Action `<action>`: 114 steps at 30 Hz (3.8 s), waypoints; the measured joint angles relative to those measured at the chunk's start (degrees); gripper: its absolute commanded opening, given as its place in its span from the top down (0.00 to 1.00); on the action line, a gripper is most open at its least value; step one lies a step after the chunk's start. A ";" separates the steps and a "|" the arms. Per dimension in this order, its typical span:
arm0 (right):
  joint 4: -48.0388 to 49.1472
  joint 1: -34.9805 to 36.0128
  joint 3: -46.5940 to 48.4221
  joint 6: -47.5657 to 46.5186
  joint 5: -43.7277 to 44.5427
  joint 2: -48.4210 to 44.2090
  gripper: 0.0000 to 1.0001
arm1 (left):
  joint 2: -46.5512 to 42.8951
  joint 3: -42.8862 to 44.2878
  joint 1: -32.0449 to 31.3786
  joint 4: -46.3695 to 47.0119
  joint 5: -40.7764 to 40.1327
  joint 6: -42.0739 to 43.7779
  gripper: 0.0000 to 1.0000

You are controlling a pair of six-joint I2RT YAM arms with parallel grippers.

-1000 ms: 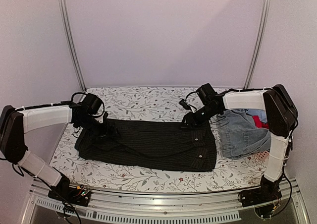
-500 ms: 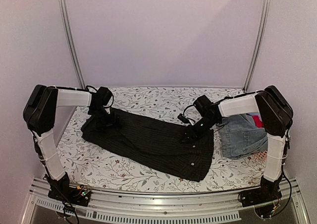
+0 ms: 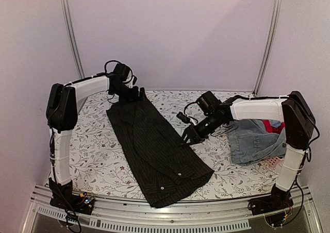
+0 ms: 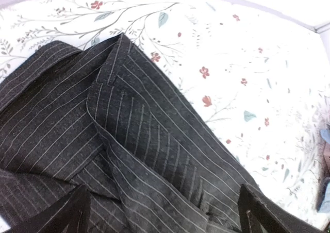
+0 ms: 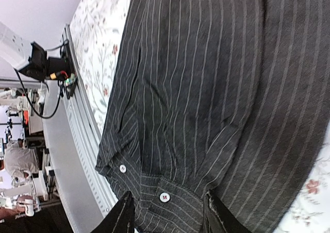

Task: Fold and stack the mixed laundry pile
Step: Rotate the rectangle-folded shirt at the center of the board, then move the rectangle-folded shirt to the center of the board, then pick up the rectangle-folded shirt from the center of the board.

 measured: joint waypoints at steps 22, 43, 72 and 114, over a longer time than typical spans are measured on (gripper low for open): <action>4.04 0.46 -0.26 -4.31 -1.01 11.28 0.76 | -5.14 -19.41 -3.50 -0.87 2.01 2.93 0.49; 6.62 -2.82 2.62 4.70 1.79 5.79 0.58 | 14.19 18.58 -6.12 -5.11 5.57 5.68 0.02; 6.99 -10.21 24.52 9.01 6.88 26.51 0.72 | -3.39 -20.90 -6.43 7.43 12.63 3.15 0.65; 13.73 -0.76 -31.52 37.22 4.44 -26.23 0.39 | -66.18 -80.21 -5.79 7.15 20.90 -23.74 0.46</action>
